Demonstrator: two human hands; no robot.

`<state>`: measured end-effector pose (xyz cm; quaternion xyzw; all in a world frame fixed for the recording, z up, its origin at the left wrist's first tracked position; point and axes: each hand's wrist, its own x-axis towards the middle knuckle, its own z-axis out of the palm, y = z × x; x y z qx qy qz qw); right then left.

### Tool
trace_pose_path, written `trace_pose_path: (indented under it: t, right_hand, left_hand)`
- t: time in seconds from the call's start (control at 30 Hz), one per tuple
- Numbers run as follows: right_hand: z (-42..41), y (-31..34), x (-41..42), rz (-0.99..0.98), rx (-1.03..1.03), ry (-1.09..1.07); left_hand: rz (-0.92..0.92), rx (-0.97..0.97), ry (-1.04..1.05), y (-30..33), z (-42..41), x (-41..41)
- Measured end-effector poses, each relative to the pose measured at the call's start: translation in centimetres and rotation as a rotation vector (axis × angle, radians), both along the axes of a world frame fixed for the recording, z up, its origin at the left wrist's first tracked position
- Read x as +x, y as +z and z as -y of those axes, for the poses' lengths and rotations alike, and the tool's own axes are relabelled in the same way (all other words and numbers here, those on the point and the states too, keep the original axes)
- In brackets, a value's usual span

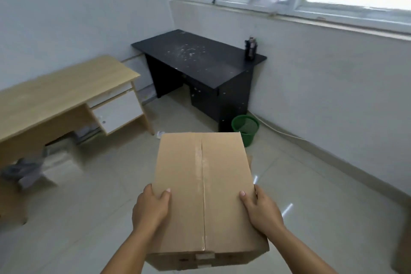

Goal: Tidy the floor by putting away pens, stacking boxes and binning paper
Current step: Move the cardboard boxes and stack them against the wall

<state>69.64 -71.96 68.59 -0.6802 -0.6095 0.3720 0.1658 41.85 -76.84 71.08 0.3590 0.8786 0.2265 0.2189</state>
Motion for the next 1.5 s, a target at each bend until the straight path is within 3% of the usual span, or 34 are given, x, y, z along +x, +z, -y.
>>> trace_pose_path:
  t: [0.27,0.77,1.1,1.5]
  right_hand:
    - [7.6,-0.7,7.9,-0.022,-0.003,-0.367]
    - [14.7,-1.8,30.3,0.029,-0.034,-0.832]
    - [12.6,-5.1,44.9,-0.032,-0.037,-0.945]
    - [1.9,-9.1,54.7,-0.144,-0.050,-1.109]
  left_hand:
    - [0.049,-0.014,-0.318,-1.3,-1.2,8.2]
    - [0.143,-0.031,-0.783,-2.4,-4.3,34.7]
    - [0.147,-0.036,-0.865,-3.3,-7.0,49.8]
    - [0.140,-0.084,-0.904,-7.1,-19.2,61.9]
